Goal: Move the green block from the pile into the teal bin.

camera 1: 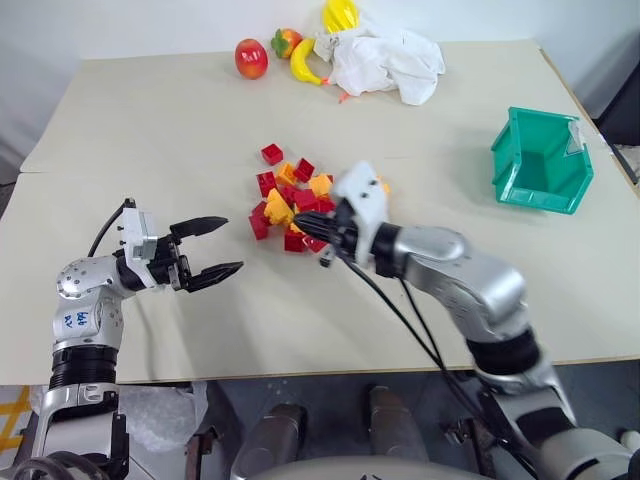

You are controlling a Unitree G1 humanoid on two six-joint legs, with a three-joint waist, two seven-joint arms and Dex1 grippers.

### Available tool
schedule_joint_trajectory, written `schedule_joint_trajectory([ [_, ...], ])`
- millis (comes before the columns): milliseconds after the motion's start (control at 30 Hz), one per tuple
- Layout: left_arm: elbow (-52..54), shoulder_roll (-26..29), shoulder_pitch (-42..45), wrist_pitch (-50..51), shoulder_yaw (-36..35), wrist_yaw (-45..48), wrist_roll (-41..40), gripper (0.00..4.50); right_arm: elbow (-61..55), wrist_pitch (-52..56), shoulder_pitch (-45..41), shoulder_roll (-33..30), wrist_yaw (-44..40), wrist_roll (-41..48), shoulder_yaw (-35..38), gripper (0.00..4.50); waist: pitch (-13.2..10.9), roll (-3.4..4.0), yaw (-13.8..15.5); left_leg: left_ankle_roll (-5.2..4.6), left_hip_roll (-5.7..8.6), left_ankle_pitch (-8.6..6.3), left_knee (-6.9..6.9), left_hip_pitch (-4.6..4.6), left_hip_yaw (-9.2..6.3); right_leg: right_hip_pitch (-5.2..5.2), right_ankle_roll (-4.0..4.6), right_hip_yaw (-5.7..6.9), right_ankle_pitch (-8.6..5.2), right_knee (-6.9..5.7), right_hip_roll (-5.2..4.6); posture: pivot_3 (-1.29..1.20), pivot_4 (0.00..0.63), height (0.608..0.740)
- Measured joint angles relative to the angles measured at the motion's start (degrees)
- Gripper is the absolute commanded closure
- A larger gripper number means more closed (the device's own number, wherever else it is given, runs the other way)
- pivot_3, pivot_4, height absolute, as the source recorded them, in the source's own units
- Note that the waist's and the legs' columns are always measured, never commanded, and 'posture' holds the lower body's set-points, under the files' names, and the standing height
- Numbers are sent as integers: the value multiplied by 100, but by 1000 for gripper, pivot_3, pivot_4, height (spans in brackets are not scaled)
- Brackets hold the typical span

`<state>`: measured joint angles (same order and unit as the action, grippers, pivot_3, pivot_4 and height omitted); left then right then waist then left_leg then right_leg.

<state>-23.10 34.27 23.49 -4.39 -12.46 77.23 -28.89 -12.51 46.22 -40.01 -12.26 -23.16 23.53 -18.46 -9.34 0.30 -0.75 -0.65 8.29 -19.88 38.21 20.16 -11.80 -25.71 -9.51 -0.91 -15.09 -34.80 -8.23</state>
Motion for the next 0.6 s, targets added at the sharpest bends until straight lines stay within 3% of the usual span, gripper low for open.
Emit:
schedule_joint_trajectory([
  [167, -267, -22, 168, -329, -71, -155, 21, 0, 1693, -616, -570, 1207, 383, -657, -251, 4471, 2, -2, -132, 2, 0, -1, 0, 0, 2, -16, 11, 16, 3, -23, -1, 0, 150, 740],
  [300, -295, -26, 208, -420, -95, -264, 34, 0, 3040, -1072, -1103, 1711, 697, -1033, -67, 4471, 2, -3, -227, 2, -1, 0, 2, 1, 11, -31, 32, 43, 14, -42, -5, 0, 150, 740],
  [467, -397, -28, 233, -493, -105, -417, 92, 0, 4232, -1640, -1574, 1836, 1130, -1428, 293, 4471, 4, -5, -264, 2, -1, -1, 1, 3, 36, -68, 53, 50, 20, -84, -12, 0, 150, 740],
  [600, -438, -39, 252, -512, -104, -509, 104, 0, 4216, -1577, -1579, 1725, 1344, -1756, 374, 4471, 8, -8, -281, 3, -5, -1, 5, 3, 51, -72, 53, 46, 20, -84, -11, 0, 150, 740],
])
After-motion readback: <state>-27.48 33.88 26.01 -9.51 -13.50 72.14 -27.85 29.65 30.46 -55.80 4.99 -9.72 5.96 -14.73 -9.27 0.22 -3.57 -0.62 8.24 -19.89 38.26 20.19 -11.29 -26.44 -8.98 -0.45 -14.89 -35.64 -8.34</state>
